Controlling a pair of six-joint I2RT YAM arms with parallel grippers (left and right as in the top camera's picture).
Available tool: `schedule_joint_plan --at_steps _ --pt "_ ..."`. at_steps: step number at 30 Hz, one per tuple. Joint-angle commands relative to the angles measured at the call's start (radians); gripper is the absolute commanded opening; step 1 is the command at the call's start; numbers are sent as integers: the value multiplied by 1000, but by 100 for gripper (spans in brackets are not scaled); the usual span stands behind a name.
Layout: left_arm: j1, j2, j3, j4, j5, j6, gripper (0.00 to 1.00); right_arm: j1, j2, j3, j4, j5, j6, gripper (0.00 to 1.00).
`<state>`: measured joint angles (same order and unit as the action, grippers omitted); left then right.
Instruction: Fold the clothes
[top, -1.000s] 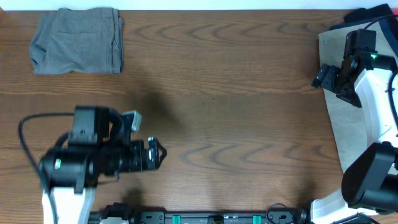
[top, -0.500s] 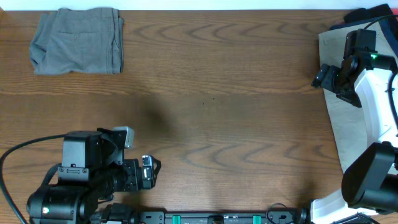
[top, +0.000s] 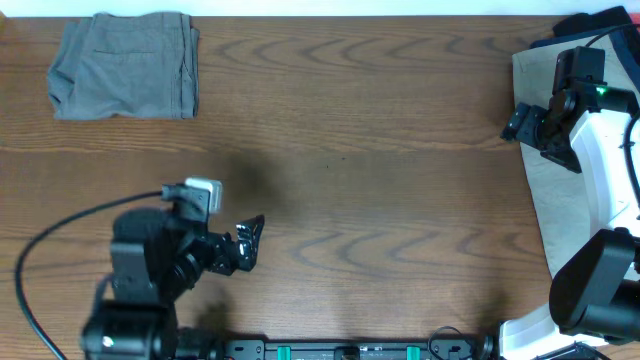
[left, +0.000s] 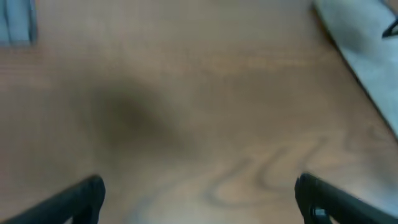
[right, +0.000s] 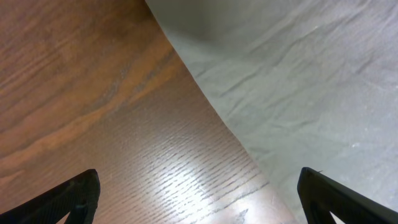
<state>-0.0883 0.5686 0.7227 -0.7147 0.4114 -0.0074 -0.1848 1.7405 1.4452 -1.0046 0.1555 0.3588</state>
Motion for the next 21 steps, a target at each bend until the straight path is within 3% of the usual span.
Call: schedule_joint_plan --at_steps 1,6,9,21 --pt "-5 -122 -134 74 -5 67 98 -5 -14 10 -1 13 0 99" --pt "9 -300 -293 115 -8 68 98 -5 -14 10 -1 13 0 99" --pt "11 -380 -375 220 -67 68 98 -5 -14 10 -1 13 0 99" --pt "71 -547 -567 454 -169 67 98 -5 -14 10 -1 13 0 99"
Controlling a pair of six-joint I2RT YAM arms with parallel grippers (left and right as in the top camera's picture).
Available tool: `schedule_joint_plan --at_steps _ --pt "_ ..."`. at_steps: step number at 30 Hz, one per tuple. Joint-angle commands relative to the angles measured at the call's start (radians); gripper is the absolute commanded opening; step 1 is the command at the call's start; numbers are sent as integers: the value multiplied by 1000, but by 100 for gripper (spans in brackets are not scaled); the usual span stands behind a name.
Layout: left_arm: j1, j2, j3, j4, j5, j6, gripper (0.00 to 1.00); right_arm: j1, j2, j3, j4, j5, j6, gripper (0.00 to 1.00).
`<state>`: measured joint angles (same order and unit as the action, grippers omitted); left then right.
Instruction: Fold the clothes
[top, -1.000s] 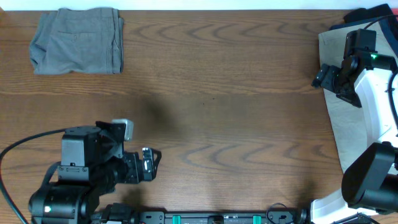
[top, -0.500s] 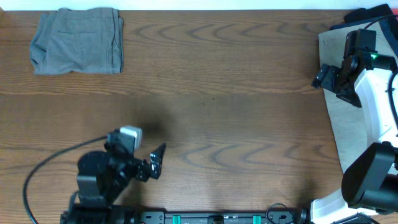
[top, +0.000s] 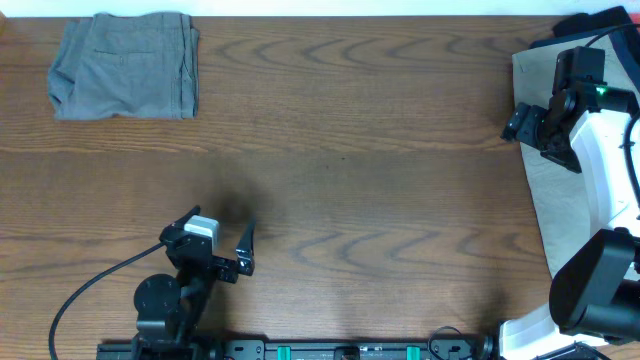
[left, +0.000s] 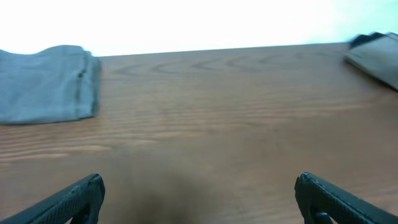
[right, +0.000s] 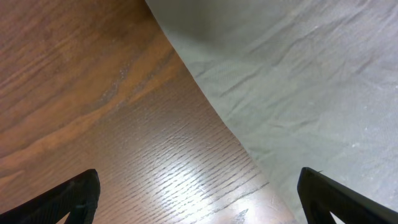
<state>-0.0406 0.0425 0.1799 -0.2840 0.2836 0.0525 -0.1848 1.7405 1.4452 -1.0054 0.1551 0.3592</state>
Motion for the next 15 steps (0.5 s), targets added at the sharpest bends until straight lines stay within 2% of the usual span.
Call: schedule_joint_plan --at_steps 1,6,15 --pt "34 -26 -39 43 -43 7 98 -5 -14 10 0 13 -1 99" --pt "60 -41 -111 167 -42 7 98 -5 -14 10 0 13 -1 99" --pt "68 -41 -176 268 -58 7 98 -1 -14 10 0 13 0 99"
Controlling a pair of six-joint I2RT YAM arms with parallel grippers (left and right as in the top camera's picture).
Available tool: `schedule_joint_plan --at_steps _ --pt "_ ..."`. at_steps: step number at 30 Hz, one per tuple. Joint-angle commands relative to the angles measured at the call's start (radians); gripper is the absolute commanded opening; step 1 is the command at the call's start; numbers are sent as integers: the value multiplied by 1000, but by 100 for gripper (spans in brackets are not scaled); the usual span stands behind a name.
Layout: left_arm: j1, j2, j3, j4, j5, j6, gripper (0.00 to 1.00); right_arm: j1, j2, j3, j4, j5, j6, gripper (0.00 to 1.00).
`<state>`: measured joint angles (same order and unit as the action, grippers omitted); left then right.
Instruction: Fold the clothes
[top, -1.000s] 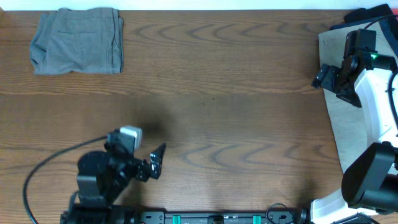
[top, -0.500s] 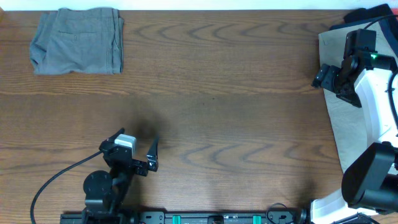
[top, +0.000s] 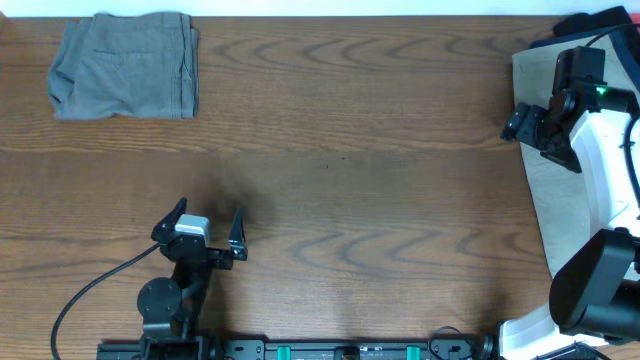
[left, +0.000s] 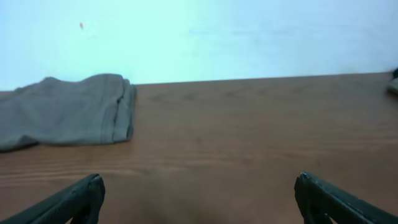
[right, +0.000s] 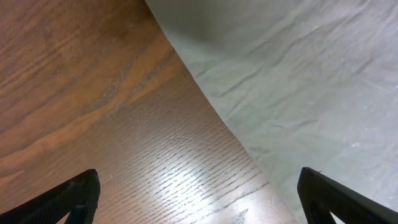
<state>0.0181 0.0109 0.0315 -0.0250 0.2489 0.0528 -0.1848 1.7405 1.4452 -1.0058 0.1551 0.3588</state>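
A folded grey garment (top: 125, 65) lies at the table's far left corner; the left wrist view shows the same grey garment (left: 65, 118) far ahead. A pale beige cloth (top: 565, 190) is spread flat along the right edge, seen close as beige cloth (right: 311, 81). My left gripper (top: 202, 230) is low near the front edge, open and empty, pointing toward the far side. My right gripper (top: 528, 128) hovers open over the beige cloth's left edge, holding nothing.
Brown wooden table (top: 370, 170) fills the view. A dark garment (top: 600, 20) pokes out at the far right corner behind the right arm. A black rail (top: 340, 350) runs along the front edge.
My left arm has drawn back a little further toward the front edge, its camera now tilted up to show the wall. The right arm and both cloths are unmoved.
My left gripper was open over the table left of centre, camera looking down at the wood. Then it stood nearer the front edge, looking level toward the grey garment. Now it sits lower still. The right gripper stayed open over the beige cloth's edge throughout.
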Motion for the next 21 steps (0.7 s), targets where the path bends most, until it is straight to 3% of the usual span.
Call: schedule_joint_plan --at_steps 1,21 --pt "11 -10 -27 14 -27 7 98 -1 -14 10 0 13 0 99" --pt "31 -9 -27 -26 -59 6 98 2 -14 10 0 13 0 99"
